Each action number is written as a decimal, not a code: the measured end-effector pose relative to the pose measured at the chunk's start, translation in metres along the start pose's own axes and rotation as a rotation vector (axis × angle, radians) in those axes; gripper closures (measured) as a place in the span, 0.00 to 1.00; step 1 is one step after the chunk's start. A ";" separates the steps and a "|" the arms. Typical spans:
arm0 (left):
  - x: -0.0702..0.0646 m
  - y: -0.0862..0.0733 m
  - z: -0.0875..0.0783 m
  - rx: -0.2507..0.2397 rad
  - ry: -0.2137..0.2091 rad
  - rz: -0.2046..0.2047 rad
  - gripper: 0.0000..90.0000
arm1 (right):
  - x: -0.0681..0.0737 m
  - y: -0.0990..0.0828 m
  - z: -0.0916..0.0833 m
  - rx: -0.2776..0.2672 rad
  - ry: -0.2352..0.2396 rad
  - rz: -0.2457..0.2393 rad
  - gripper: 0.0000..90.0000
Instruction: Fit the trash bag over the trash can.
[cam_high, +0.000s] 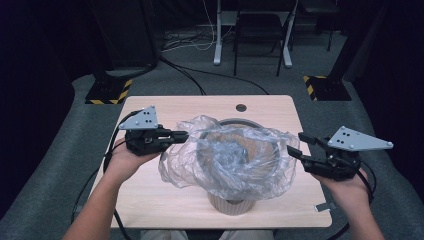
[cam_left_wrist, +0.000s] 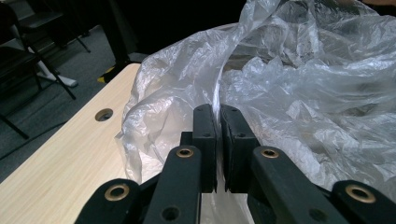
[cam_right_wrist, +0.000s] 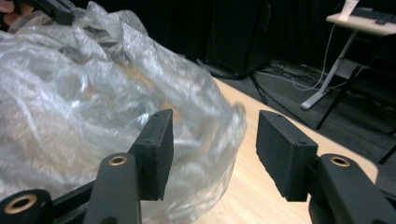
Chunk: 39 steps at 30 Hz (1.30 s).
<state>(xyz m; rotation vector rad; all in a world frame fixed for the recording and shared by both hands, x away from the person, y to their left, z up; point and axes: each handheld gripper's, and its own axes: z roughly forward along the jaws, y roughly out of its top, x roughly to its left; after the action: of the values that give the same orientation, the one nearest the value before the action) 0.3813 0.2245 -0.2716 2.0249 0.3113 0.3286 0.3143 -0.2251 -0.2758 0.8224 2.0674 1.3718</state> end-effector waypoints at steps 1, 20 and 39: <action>0.000 0.001 0.001 0.007 0.001 0.005 0.94 | 0.000 0.003 0.000 -0.004 -0.006 -0.008 0.50; 0.025 -0.001 0.028 0.051 0.002 -0.030 0.92 | -0.029 0.004 0.047 0.035 0.140 0.039 0.91; 0.003 0.011 0.018 0.027 -0.079 0.004 0.92 | -0.010 0.009 0.014 0.044 0.079 -0.049 1.00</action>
<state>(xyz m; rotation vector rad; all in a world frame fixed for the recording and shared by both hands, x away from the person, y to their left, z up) 0.3917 0.2052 -0.2693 2.0596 0.2637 0.2482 0.3322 -0.2210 -0.2715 0.7415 2.1707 1.3562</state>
